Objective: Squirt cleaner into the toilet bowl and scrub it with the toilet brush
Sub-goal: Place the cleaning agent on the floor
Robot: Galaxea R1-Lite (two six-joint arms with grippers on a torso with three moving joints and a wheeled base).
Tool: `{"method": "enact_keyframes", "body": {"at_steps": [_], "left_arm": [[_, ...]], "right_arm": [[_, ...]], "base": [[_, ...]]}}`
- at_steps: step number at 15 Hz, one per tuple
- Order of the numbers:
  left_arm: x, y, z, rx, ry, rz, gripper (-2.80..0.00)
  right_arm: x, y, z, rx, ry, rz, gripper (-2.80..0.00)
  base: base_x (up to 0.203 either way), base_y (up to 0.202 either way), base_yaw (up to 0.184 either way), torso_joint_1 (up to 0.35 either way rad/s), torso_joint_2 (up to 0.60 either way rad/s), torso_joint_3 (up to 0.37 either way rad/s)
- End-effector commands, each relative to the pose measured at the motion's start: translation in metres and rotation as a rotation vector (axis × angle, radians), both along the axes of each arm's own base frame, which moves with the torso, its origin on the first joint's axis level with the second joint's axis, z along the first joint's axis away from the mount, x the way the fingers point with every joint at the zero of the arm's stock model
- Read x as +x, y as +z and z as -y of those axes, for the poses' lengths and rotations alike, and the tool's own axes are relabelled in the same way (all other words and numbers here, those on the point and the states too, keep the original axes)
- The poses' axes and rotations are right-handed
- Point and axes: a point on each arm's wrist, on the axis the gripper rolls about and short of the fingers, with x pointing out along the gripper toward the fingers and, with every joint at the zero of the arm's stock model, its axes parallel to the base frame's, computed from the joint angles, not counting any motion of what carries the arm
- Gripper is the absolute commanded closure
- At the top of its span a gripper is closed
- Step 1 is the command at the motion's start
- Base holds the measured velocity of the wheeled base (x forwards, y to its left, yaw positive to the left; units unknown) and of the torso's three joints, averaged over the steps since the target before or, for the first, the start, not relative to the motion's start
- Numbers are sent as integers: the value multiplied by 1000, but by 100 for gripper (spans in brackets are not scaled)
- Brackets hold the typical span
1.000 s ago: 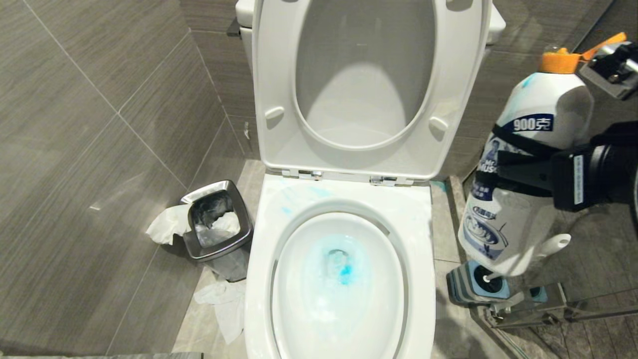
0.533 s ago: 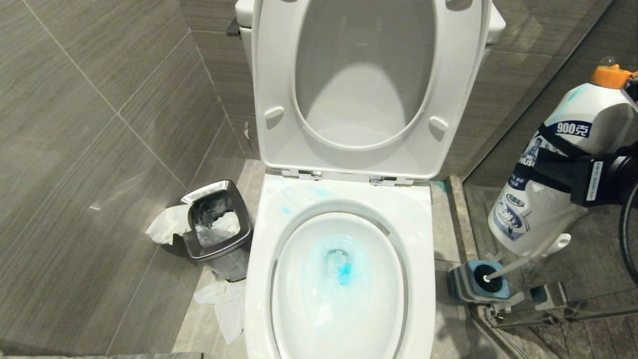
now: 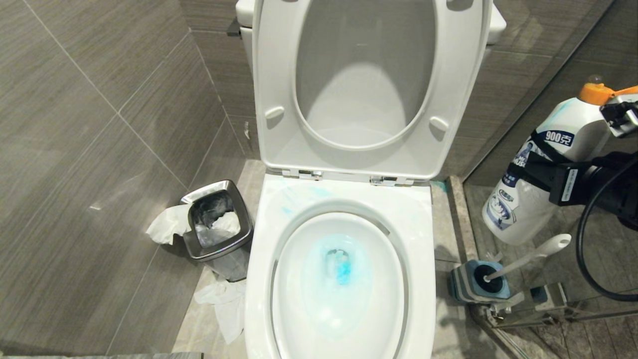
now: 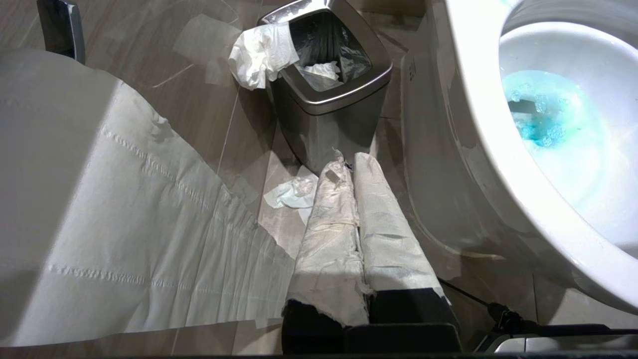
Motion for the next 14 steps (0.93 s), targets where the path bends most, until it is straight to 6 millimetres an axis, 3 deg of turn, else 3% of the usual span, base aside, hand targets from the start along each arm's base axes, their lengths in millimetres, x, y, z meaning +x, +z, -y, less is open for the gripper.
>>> {"method": "enact_keyframes", "body": {"at_steps": [1,4,7,14], "left_arm": [[0,0,0,-1,0,-2,0],[0,0,0,-1,0,-2,0],[0,0,0,-1,0,-2,0],[0,0,0,-1,0,-2,0]], "right_arm": [[5,-2,0,-13,8,-11,0],[20,-9,-2,-12,5,-19,0],[49,-21,-5,-18,3,33,0],[95,-60,-10,-94,10,45,0]], "base": [[0,0,0,0,0,0],[0,0,0,0,0,0],[0,0,0,0,0,0],[0,0,0,0,0,0]]}}
